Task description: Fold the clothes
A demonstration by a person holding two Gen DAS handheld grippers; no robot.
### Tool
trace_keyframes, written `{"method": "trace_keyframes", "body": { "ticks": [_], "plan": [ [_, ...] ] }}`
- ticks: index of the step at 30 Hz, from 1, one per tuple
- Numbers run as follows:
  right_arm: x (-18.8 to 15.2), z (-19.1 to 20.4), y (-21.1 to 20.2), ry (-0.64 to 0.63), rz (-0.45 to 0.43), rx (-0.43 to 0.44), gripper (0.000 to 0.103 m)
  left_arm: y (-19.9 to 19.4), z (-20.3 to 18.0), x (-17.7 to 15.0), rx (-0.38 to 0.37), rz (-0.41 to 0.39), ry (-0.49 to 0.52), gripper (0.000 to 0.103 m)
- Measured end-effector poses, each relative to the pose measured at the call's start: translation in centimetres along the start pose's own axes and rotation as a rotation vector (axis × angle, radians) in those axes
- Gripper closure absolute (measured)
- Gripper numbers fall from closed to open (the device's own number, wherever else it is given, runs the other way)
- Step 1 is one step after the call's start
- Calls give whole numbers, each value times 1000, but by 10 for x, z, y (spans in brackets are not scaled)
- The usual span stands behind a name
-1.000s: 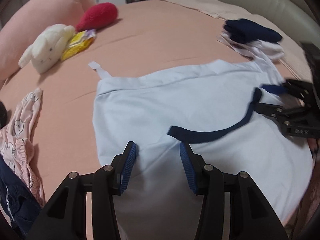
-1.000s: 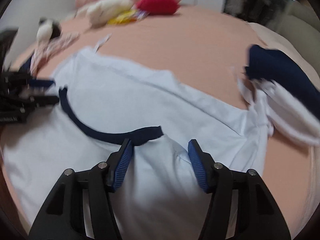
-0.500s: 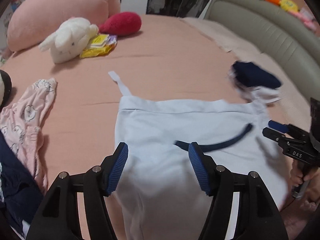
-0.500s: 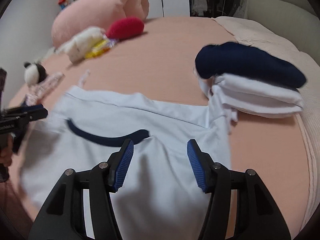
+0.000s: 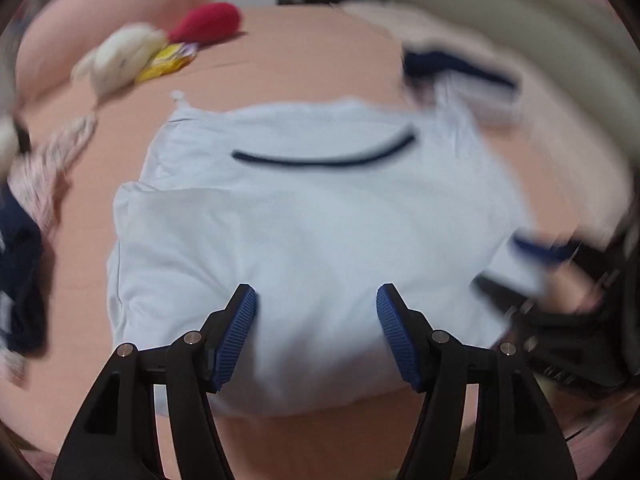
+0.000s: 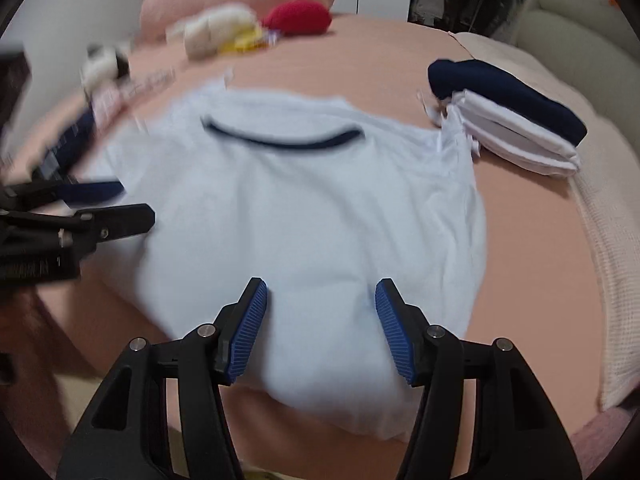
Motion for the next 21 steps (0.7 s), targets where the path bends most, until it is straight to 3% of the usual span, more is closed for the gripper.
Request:
{"method": "trace_keyframes", "body": {
  "ticks": [2, 5, 9, 11, 15, 19, 21],
  "plan": [
    [-13, -5, -5, -39, -21, -17, 40, 1, -4, -12, 34, 13, 30, 37],
    [-25, -29, -25, 18, -15, -10, 35, -17, 4, -27, 30, -3, -34, 37],
    [-31, -60, -49, 191, -79, 50, 35, -35, 10, -24, -47, -116, -153, 37],
    [-25, -61, -55, 214, -109, 61, 36, -36, 20, -21, -87, -141, -232, 37],
    [-43, -64, -34, 155, 58, -93, 37, -42, 57, -36, -80, -146, -386, 38],
    [-60, -95, -44, 312, 87, -45, 37, -58, 110, -64, -61, -185, -612, 39],
    [-60, -102, -49, 341, 59, -60, 36, -60, 129, -76, -110, -201, -717, 39]
  ]
}}
Point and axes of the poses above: each gripper's, at about its wrist camera, not at the fingertips, and y roughly the way its jaws point, z to its left, x to its top, the point moved 1 cm from there along y, roughly the way its jaws point
